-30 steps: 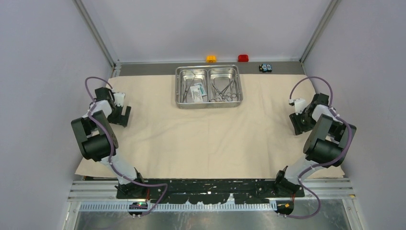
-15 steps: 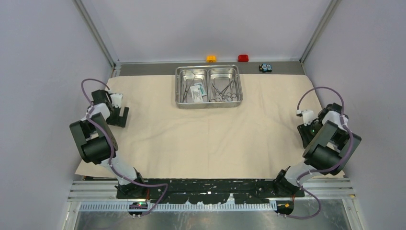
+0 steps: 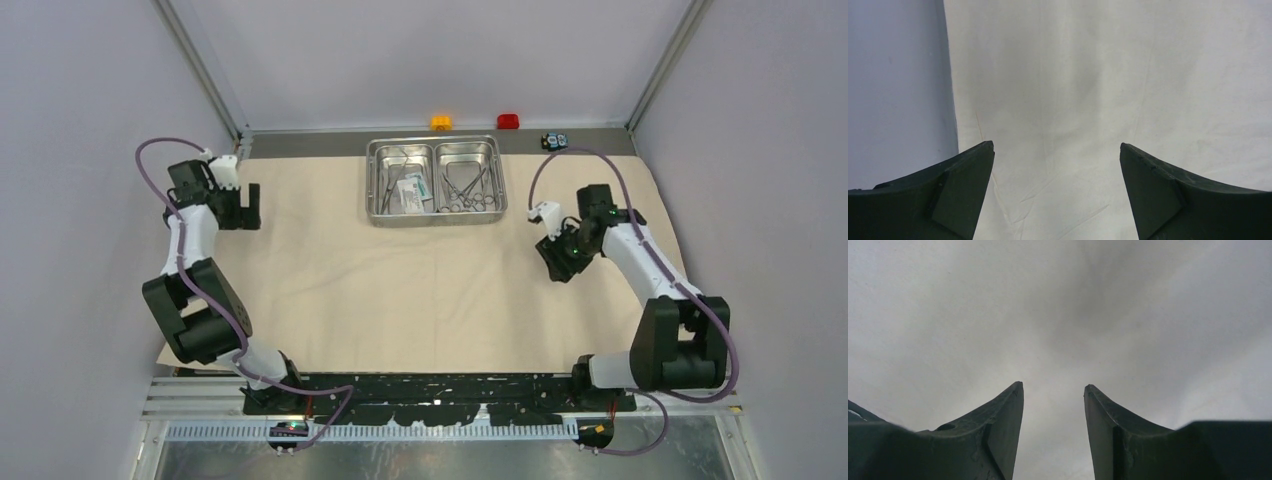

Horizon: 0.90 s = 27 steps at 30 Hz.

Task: Open and lay out the surgical kit
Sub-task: Smooth out the surgical kit at the center of the board.

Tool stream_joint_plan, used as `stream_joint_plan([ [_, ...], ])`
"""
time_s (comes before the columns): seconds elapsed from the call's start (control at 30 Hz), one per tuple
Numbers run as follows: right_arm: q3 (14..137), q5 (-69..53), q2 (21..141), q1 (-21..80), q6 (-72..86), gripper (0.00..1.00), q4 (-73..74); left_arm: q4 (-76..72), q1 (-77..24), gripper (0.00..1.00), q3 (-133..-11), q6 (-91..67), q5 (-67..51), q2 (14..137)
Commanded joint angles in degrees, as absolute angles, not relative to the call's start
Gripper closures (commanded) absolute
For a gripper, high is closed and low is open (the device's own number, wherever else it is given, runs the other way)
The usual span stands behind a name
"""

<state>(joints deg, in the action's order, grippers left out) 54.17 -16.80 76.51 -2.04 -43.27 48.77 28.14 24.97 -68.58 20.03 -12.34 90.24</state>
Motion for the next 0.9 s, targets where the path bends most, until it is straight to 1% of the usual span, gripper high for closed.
stream_joint_plan([
  [0.0,52.09,-14.71,80.15,4.25,-38.04,0.47,43.78,30.35,22.59,0.0,-70.09,17.18,-15.92,89.4],
  [0.27,46.52,-10.01,83.45,9.62,-40.31,0.49,41.02,30.32,20.95,0.0,-69.87,17.06,-15.22,89.78],
  [0.43,45.35,-7.95,85.6,9.92,-42.82,0.5,43.34,30.8,20.36,0.0,-70.31,17.66,-14.65,90.09],
  [0.7,41.07,-2.46,85.48,9.97,-46.79,0.51,45.81,31.23,18.97,0.0,-70.09,19.03,-13.87,89.49],
  [0.87,38.86,-2.23,84.54,9.92,-49.15,0.51,48.77,31.46,18.29,0.0,-70.43,19.56,-13.22,89.36],
])
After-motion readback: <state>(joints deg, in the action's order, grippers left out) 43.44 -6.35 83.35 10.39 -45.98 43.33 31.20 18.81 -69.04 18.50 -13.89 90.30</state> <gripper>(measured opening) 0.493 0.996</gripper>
